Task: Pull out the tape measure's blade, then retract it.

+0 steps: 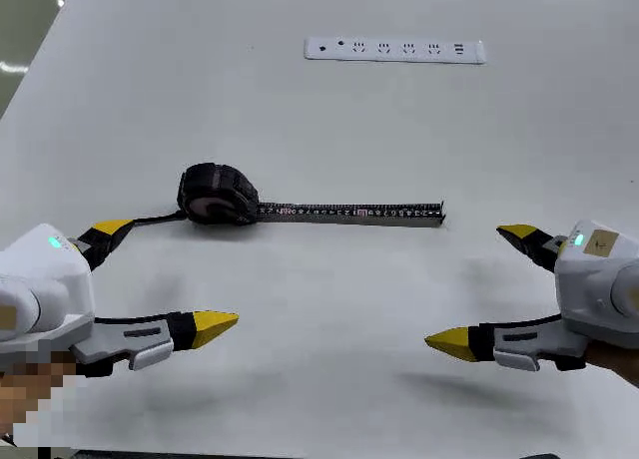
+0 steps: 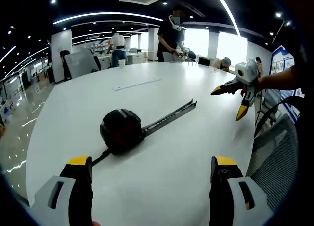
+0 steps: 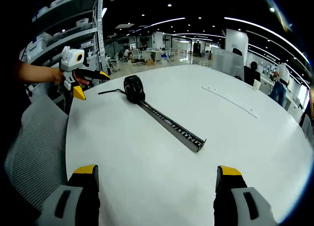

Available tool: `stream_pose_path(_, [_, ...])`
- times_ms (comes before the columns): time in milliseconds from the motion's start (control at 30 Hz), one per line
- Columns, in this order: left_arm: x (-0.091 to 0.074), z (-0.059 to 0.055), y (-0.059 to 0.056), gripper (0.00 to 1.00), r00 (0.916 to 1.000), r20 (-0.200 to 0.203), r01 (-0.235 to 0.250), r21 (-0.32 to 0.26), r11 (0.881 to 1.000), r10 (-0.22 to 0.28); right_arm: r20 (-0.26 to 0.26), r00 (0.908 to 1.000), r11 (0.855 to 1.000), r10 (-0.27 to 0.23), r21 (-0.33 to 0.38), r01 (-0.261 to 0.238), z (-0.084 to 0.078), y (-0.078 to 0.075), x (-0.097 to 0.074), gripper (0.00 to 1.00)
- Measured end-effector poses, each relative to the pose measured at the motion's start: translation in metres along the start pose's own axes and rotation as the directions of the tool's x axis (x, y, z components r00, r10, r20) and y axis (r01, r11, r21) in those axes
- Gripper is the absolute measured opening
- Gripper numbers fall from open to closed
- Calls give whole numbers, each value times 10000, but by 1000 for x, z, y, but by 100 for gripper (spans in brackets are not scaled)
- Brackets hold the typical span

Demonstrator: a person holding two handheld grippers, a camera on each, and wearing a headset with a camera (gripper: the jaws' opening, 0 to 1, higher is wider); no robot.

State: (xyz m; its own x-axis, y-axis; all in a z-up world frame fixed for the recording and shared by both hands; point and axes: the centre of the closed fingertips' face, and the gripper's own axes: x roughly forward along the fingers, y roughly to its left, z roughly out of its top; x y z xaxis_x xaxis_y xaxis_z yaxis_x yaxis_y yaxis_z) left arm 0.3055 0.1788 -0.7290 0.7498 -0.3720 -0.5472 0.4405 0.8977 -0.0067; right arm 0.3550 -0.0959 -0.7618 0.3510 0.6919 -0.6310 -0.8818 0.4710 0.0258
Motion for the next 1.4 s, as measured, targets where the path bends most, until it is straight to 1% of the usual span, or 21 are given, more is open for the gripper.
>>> stream_pose_path(67, [0, 0, 0, 99, 9998, 91, -182, -9, 9998, 182, 109, 9999, 9998, -81, 204, 79, 1, 2, -1, 99])
stream_pose_path(167, [-2, 0, -6, 99, 9996, 182, -232, -269, 9994, 237, 308, 9987, 9991, -405, 169, 400, 4, 4, -2, 99])
stream_pose_path(233, [-2, 0, -8, 99, 9990, 232, -373, -362, 9986, 381, 478, 9969, 9975, -629, 349, 613, 7, 4, -3, 99])
stream_pose_path(300, [-3, -1, -12, 99, 9993, 198, -299, -465, 9985, 308, 644, 9949, 9957, -781, 552, 746, 10, 4, -4, 99])
stream_pose_path(400, [-5, 1, -17, 99, 9994, 143, -312, -448, 9985, 319, 906, 9899, 9905, -1090, 934, 1005, 14, 4, -5, 99])
stream_pose_path(467, [-5, 4, -18, 99, 9991, 165, -389, -497, 9980, 398, 832, 9873, 9860, -1351, 1094, 1257, 14, 2, -6, 99])
stream_pose_path(500, [-6, 9, -19, 99, 9987, 234, -448, -540, 9975, 461, 880, 9848, 9832, -1495, 1184, 1386, 15, 2, -6, 99])
stream_pose_path(533, [-6, 11, -20, 99, 9985, 229, -491, -561, 9972, 504, 893, 9813, 9790, -1707, 1279, 1586, 17, 1, -7, 99])
stream_pose_path(567, [-6, 13, -20, 99, 9980, 218, -583, -583, 9966, 597, 1019, 9747, 9733, -1990, 1362, 1845, 20, -1, -8, 99])
stream_pose_path(633, [-8, 16, -20, 99, 9970, 194, -743, -595, 9955, 756, 1109, 9743, 9719, -1963, 1535, 1784, 23, 3, -8, 99])
stream_pose_path(667, [-9, 18, -21, 99, 9963, 222, -813, -684, 9943, 830, 1138, 9689, 9673, -2198, 1544, 2013, 26, 3, -10, 99])
stream_pose_path(700, [-10, 21, -20, 99, 9956, 275, -875, -746, 9934, 898, 1156, 9681, 9668, -2224, 1543, 2037, 28, 5, -11, 99])
stream_pose_path(800, [-14, 26, -20, 99, 9914, 410, -1181, -1229, 9854, 1239, 1104, 9686, 9626, -2228, 1819, 2007, 31, 12, -11, 99])
stream_pose_path(867, [-16, 29, -21, 99, 9897, 441, -1297, -1249, 9837, 1361, 1111, 9676, 9607, -2268, 1887, 2035, 34, 16, -12, 99])
stream_pose_path(933, [-16, 25, -18, 99, 9860, 303, -1598, -1140, 9806, 1642, 1070, 9664, 9561, -2336, 2063, 2083, 37, 21, -13, 99])
stream_pose_path(1033, [-18, 26, -16, 99, 9817, 237, -1843, -1317, 9740, 1890, 1070, 9649, 9517, -2398, 2223, 2119, 44, 28, -15, 99])
stream_pose_path(1067, [-19, 22, -16, 99, 9801, 42, -1957, -1428, 9702, 1983, 1063, 9629, 9488, -2482, 2269, 2196, 47, 30, -16, 99])
stream_pose_path(1133, [-19, 21, -17, 99, 9788, 23, -2028, -1346, 9699, 2049, 1088, 9600, 9456, -2581, 2320, 2280, 50, 31, -17, 99])
stream_pose_path(1167, [-20, 21, -15, 99, 9741, 14, -2241, -1260, 9664, 2260, 1066, 9566, 9398, -2713, 2439, 2394, 52, 31, -18, 99])
stream_pose_path(1267, [-21, 24, -17, 99, 9711, 75, -2353, -1356, 9624, 2385, 1055, 9522, 9289, -2867, 2739, 2494, 56, 31, -19, 99])
stream_pose_path(1400, [-18, 28, -24, 99, 9739, 4, -2247, -1378, 9646, 2269, 1076, 9479, 9267, -2997, 2687, 2625, 59, 32, -22, 99])
